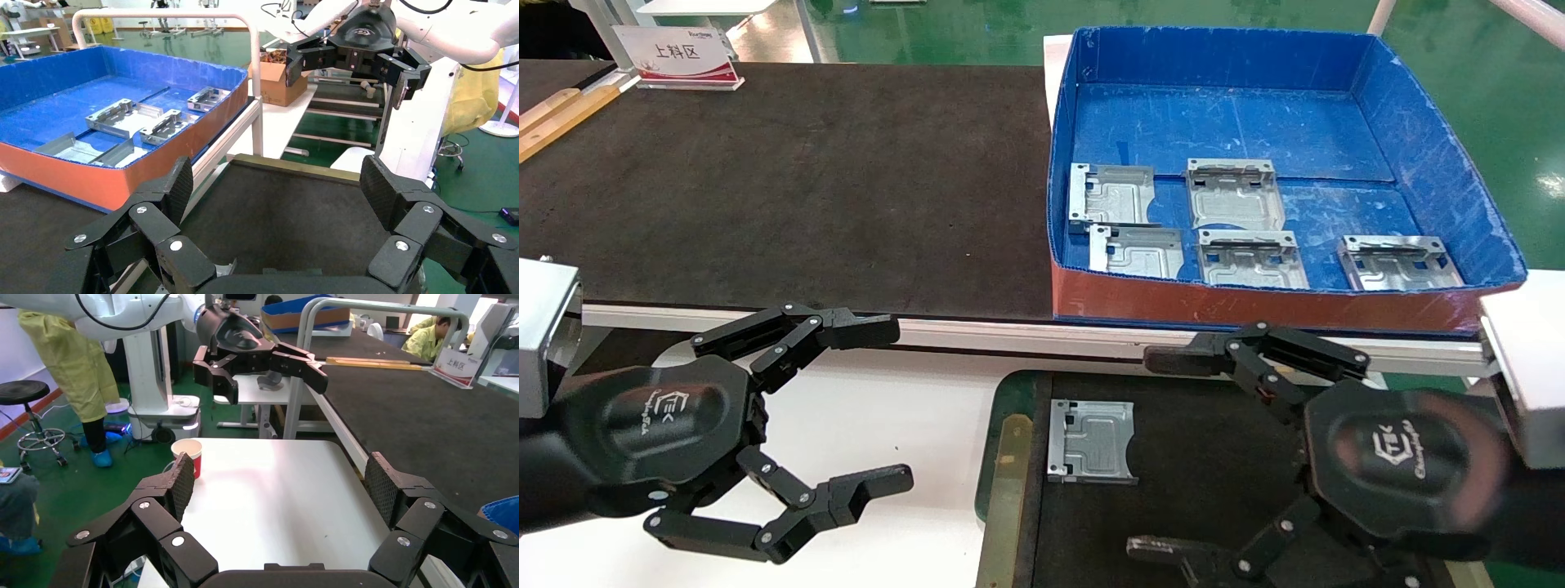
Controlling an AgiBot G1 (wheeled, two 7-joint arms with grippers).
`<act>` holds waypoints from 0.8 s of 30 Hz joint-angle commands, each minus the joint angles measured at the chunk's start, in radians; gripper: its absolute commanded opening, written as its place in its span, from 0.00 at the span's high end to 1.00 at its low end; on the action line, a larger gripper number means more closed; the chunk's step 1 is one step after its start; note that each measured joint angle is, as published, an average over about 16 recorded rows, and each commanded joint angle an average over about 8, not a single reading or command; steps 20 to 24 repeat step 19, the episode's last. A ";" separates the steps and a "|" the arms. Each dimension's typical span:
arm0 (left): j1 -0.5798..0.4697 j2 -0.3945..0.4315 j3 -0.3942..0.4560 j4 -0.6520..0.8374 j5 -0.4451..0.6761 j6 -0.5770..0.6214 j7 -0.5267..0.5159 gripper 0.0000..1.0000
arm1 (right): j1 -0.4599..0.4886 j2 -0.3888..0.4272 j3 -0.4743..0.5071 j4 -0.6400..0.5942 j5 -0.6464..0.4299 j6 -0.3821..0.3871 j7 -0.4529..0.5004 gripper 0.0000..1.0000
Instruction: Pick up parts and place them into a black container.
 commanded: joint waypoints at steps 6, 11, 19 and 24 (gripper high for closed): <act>0.000 0.000 0.000 0.000 0.000 0.000 0.000 0.00 | 0.001 -0.001 0.000 -0.003 0.001 0.001 -0.002 0.00; 0.000 0.000 0.000 0.000 0.000 0.000 0.000 0.00 | 0.005 -0.003 -0.002 -0.009 0.000 0.000 -0.004 0.00; 0.000 0.000 0.000 0.000 0.000 0.000 0.000 0.00 | 0.008 -0.005 -0.003 -0.014 -0.002 -0.001 -0.006 0.00; 0.000 0.000 0.000 0.000 0.000 0.000 0.000 0.00 | 0.008 -0.005 -0.003 -0.014 -0.002 -0.001 -0.006 0.00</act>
